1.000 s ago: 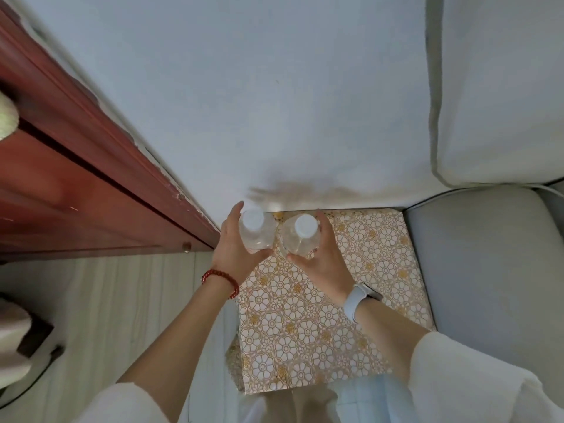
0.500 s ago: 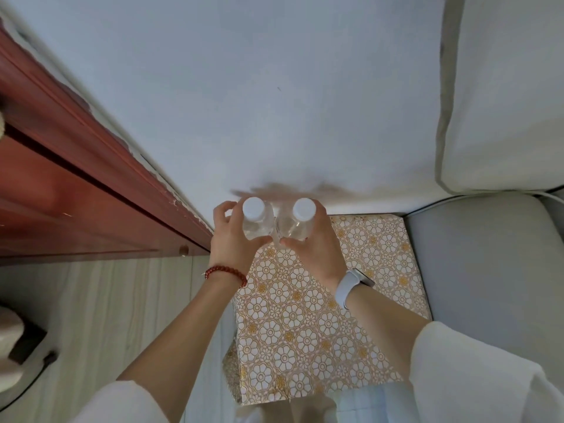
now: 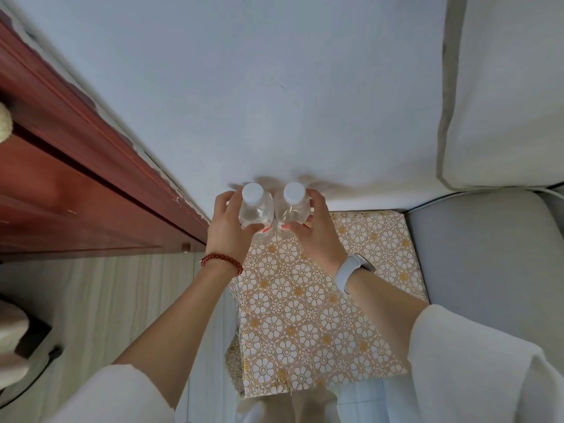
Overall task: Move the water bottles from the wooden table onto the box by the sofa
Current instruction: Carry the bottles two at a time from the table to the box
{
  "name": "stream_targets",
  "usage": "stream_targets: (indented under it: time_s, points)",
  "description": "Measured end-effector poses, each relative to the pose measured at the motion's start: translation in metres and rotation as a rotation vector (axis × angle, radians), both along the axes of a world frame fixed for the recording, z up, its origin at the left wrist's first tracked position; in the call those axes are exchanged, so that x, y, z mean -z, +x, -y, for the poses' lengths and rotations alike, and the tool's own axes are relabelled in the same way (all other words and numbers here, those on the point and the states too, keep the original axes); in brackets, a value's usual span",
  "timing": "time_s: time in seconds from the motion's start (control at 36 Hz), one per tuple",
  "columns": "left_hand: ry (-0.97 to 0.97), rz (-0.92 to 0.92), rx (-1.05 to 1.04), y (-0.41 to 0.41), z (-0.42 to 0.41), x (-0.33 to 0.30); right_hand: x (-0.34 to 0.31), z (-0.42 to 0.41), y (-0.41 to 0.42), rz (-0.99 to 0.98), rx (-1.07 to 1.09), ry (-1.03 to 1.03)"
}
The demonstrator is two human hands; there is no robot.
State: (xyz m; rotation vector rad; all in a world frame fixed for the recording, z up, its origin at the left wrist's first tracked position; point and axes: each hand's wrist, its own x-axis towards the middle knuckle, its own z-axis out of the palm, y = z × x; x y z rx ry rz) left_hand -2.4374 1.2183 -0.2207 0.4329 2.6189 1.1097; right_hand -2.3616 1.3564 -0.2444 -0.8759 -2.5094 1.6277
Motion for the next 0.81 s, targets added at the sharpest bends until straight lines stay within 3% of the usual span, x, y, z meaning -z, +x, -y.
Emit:
stream_targets:
  time_s: [0.28,0.47,0.67,0.81]
  points:
    - [-0.008,-0.034,0.007,0.003,-0.002,0.006,0.002,0.003,0.002,-0.046,0.054,-0.037]
    - [-0.051,0.001,0.026,0.014,-0.001,-0.005,-0.019,0.005,0.006,0.05,-0.014,-0.066]
    - [-0.069,0.158,-0.143,0.059,0.028,-0.034,-0.065,0.013,0.037,0.111,0.023,-0.034]
    - [-0.024,0.228,-0.315,0.113,0.076,-0.078,-0.104,0.051,0.072,0.192,-0.112,-0.082]
